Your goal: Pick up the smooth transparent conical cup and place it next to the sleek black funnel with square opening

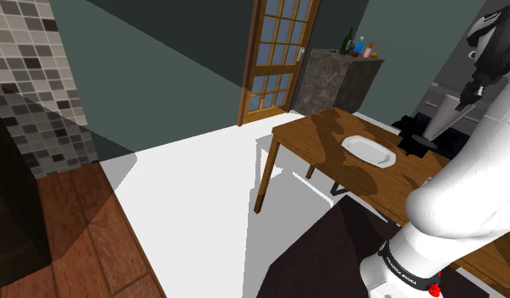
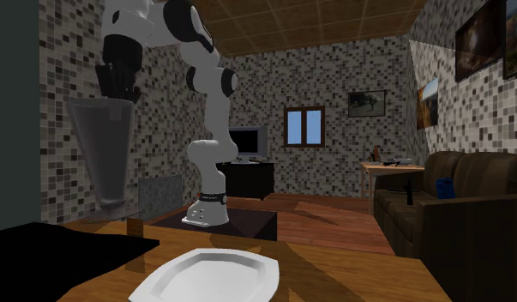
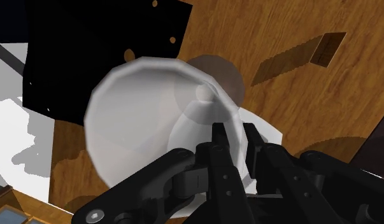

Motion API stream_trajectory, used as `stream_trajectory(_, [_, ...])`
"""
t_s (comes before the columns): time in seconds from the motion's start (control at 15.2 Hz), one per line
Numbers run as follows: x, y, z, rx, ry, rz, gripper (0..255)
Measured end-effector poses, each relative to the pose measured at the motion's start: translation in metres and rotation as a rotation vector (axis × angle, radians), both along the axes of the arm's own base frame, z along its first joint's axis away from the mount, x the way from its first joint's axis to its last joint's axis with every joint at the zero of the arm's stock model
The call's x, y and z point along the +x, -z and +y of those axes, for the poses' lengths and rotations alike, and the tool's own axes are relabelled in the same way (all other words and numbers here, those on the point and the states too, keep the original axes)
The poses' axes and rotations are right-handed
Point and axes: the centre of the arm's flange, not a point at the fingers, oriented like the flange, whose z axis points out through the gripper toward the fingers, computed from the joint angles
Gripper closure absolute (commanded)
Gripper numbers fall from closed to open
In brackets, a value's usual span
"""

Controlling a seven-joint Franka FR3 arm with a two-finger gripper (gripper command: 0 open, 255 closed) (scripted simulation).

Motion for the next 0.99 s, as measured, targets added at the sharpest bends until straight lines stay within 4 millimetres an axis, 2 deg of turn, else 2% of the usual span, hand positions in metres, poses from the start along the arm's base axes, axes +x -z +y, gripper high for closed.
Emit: stream_trajectory(0.99, [0.000, 0.080, 0.001, 0.000, 0.000, 0.000, 255])
